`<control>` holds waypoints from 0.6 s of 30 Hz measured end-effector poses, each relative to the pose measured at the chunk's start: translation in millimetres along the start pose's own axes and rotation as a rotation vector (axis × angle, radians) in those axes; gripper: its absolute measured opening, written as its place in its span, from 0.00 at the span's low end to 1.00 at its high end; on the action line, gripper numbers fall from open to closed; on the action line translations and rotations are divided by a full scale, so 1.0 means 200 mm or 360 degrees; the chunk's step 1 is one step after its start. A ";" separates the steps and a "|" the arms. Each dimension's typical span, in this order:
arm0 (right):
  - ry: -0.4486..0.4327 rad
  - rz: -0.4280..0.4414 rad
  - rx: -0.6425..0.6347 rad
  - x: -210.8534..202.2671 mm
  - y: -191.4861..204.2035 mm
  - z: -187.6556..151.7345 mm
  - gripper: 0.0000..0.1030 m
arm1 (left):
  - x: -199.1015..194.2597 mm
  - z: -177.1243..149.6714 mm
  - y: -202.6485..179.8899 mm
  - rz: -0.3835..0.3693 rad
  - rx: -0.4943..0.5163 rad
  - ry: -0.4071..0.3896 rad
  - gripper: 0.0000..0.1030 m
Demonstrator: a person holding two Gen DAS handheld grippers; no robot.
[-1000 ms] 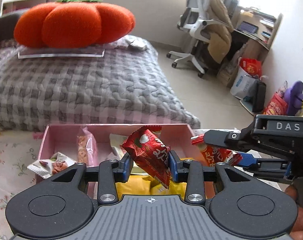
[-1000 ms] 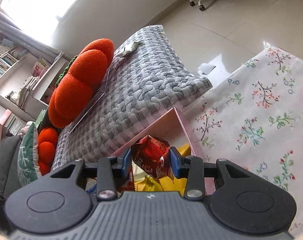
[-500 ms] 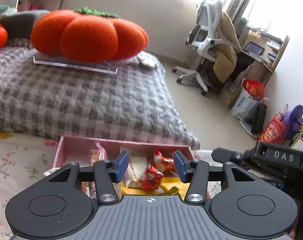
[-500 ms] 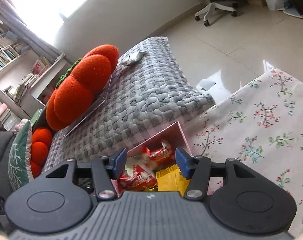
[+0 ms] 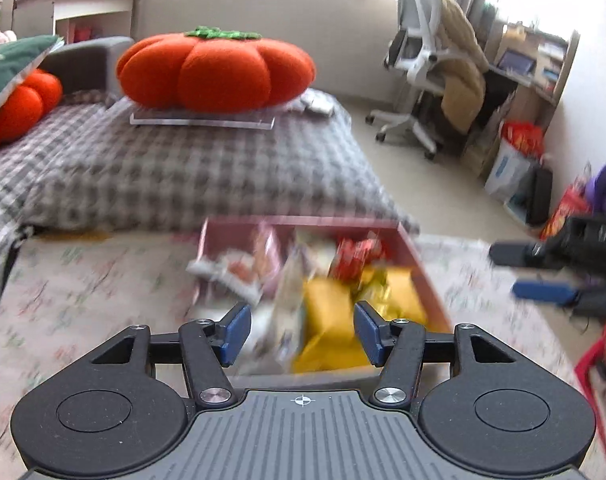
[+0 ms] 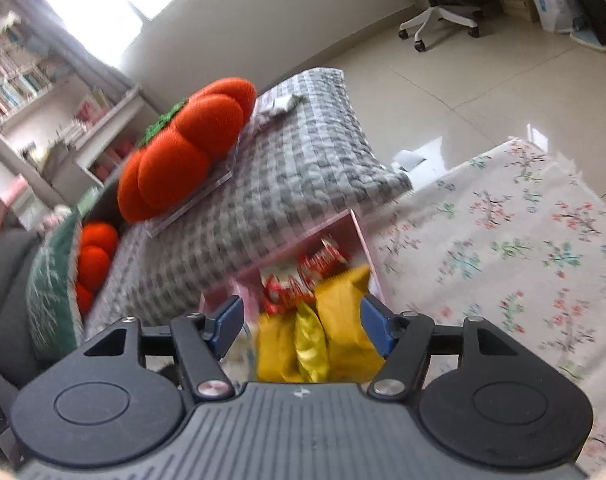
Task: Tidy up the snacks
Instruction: 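Move both tools back to the remaining snacks on the tablecloth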
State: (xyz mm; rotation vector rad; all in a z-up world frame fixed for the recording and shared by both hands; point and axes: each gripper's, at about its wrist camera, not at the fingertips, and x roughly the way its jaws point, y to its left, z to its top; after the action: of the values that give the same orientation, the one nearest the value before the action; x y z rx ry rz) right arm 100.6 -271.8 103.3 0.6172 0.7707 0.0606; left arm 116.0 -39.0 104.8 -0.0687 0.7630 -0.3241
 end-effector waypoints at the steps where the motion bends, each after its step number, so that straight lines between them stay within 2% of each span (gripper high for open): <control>1: 0.0008 -0.0020 -0.0044 -0.02 0.02 -0.02 0.61 | -0.03 -0.03 0.00 0.0000 0.0027 0.0016 0.54; 5: 0.0051 -0.0094 -0.0226 -0.09 0.09 -0.11 0.66 | -0.13 -0.13 -0.05 -0.0019 0.0197 0.0040 0.54; 9: 0.0156 -0.0140 -0.0287 -0.11 0.14 -0.20 0.67 | -0.20 -0.22 -0.13 -0.0110 0.0354 0.0093 0.54; 13: 0.0199 -0.0171 -0.0328 -0.16 0.15 -0.27 0.69 | -0.20 -0.33 -0.18 -0.0126 0.0504 0.0175 0.54; 16: 0.0215 -0.0190 -0.0303 -0.18 0.12 -0.29 0.71 | -0.18 -0.42 -0.18 -0.0105 0.0530 0.0256 0.54; 18: 0.0237 -0.0213 -0.0294 -0.19 0.11 -0.31 0.72 | -0.18 -0.47 -0.18 -0.0132 0.0518 0.0300 0.54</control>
State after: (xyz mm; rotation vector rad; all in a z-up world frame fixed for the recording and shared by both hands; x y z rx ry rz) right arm 34.0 -233.4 104.8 0.3873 0.9378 0.0545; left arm 18.3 -56.3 67.2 0.2405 0.8862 -0.5357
